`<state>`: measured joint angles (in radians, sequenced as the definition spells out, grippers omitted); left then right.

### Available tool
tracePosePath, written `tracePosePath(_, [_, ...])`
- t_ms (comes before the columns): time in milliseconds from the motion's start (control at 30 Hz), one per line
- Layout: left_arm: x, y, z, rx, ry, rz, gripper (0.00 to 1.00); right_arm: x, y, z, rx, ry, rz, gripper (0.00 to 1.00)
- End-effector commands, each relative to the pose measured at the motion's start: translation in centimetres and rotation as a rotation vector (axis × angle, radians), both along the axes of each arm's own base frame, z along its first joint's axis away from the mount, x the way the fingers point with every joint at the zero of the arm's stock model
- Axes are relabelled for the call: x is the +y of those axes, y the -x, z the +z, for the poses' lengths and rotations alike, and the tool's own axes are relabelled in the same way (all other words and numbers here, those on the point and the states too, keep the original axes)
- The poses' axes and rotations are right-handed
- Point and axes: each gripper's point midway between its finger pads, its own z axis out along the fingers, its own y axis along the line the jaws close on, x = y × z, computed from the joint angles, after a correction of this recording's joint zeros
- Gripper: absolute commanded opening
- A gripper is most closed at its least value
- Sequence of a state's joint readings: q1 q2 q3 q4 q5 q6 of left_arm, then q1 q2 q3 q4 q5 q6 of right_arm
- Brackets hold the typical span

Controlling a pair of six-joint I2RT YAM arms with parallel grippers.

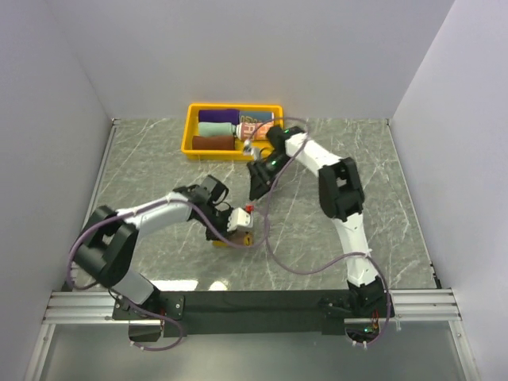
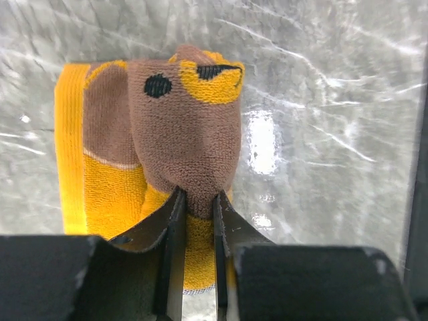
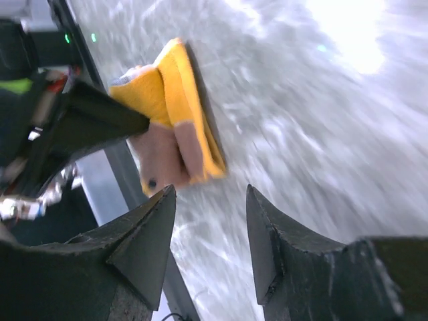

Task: Roll the towels
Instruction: Roll the towel

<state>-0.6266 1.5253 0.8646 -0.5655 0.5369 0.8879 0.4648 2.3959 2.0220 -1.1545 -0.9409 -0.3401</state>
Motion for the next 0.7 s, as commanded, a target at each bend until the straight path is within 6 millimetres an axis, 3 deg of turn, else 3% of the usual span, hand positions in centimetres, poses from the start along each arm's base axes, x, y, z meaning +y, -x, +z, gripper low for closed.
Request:
tracePosePath(0, [2.5, 3.3, -1.2, 0.305, -0.11, 0.052, 0.05, -3.1, -3.5, 8.0, -0.177, -0.07, -0.128, 0.53])
tracePosePath(33, [2.5, 2.7, -1.6, 0.366, -0.111, 0.084, 0.05, -3.6, -4.2, 8.7, -0.213, -0.098, -0.15, 0.53])
tracePosePath(67, [2.3, 2.2, -1.5, 0.394, -0.103, 0.1, 0.06, -4.6, -3.4, 8.1, -0.178, -0.095, -0.175, 0.53])
tracePosePath(100, [2.4, 2.1, -1.2, 0.436, -0.115, 0.11, 0.06, -5.3, -3.2, 9.9, -0.208, -0.132, -0.192, 0.53])
tracePosePath(133, [2.0, 0.2, -1.3, 0.447, -0.105, 0.12, 0.07, -6.6, -3.5, 10.3, -0.223, -0.147, -0.218, 0.52])
tracePosePath(167, [1.7, -0.3, -1.2, 0.47, -0.095, 0.122, 0.07, -7.5, -2.5, 9.5, -0.197, -0.145, -0.22, 0.52])
tracePosePath(200, [1.3, -1.6, -0.4, 0.477, -0.092, 0.125, 0.07, -8.1, -1.9, 10.7, -0.226, -0.164, -0.222, 0.51])
tracePosePath(233, [1.5, -2.2, -1.5, 0.521, -0.108, 0.133, 0.08, -8.8, -1.4, 10.8, -0.236, -0.166, -0.229, 0.49])
tracePosePath(267, [1.5, -2.6, -1.6, 0.544, -0.11, 0.133, 0.08, -9.3, 0.0, 9.8, -0.227, -0.152, -0.213, 0.49])
tracePosePath(333, [1.7, -4.4, -2.3, 0.59, -0.121, 0.142, 0.08, -10.0, 1.2, 10.6, -0.303, -0.143, -0.205, 0.47])
tracePosePath(367, [1.7, -4.9, -2.5, 0.606, -0.117, 0.148, 0.08, -10.4, 2.7, 10.5, -0.312, -0.139, -0.205, 0.47])
tracePosePath(400, [1.4, -6.4, -2.4, 0.586, -0.106, 0.147, 0.09, -10.6, 3.3, 10.4, -0.322, -0.134, -0.206, 0.46])
tracePosePath(433, [1.9, -6.6, -3.7, 0.63, -0.125, 0.16, 0.09, -10.8, 3.5, 10.2, -0.353, -0.129, -0.208, 0.46])
tracePosePath(500, [1.9, -7.7, -3.7, 0.643, -0.126, 0.153, 0.1, -11.1, 4.9, 9.8, -0.368, -0.113, -0.205, 0.45])
tracePosePath(567, [2.3, -8.0, -4.9, 0.69, -0.139, 0.171, 0.12, -10.8, 5.6, 9.3, -0.413, -0.089, -0.185, 0.45])
tracePosePath(667, [2.5, -8.6, -5.9, 0.708, -0.153, 0.174, 0.14, -9.6, 4.8, 8.7, -0.52, -0.037, -0.169, 0.5])
